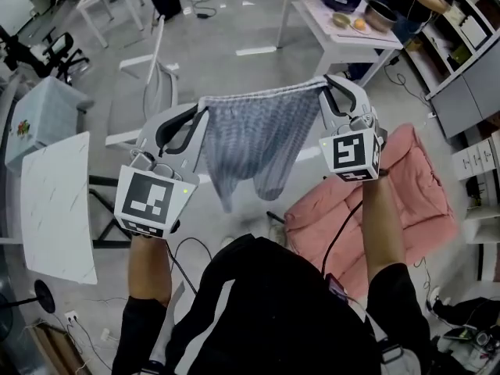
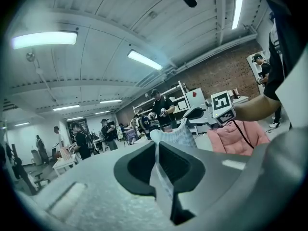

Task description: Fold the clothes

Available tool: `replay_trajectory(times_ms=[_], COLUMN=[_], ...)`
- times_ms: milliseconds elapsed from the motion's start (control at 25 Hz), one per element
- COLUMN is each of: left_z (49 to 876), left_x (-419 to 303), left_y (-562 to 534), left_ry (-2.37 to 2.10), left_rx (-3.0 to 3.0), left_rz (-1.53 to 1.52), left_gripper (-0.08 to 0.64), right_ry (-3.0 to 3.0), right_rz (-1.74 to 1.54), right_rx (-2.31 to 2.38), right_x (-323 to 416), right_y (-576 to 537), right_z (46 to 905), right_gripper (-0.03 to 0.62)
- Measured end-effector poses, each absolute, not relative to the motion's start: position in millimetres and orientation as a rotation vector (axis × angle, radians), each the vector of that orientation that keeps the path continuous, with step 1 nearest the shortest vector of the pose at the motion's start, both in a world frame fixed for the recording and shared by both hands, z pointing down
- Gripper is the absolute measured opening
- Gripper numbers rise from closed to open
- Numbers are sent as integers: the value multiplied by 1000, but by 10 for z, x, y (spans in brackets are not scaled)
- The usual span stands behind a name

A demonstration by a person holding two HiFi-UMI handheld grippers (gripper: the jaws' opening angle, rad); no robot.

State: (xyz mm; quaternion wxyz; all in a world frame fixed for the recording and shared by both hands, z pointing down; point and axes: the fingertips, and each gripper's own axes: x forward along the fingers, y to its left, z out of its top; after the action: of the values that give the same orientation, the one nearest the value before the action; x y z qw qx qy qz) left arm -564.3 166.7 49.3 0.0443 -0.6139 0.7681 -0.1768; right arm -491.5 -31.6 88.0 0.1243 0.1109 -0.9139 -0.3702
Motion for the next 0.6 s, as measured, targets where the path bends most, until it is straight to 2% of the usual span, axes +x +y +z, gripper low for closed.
replay_trajectory(times_ms=[600], left_z=[109], left_x=[-4709], left_y=[709], left_ry=[2342], left_rx=[-1851], left_rz=[-490], left_gripper=[29], right_ry=[-2789], right_rz=[-1182], right_rx=[357], right_x=[-4083], right_y=[-1290], right_z=[238], right_gripper=[52])
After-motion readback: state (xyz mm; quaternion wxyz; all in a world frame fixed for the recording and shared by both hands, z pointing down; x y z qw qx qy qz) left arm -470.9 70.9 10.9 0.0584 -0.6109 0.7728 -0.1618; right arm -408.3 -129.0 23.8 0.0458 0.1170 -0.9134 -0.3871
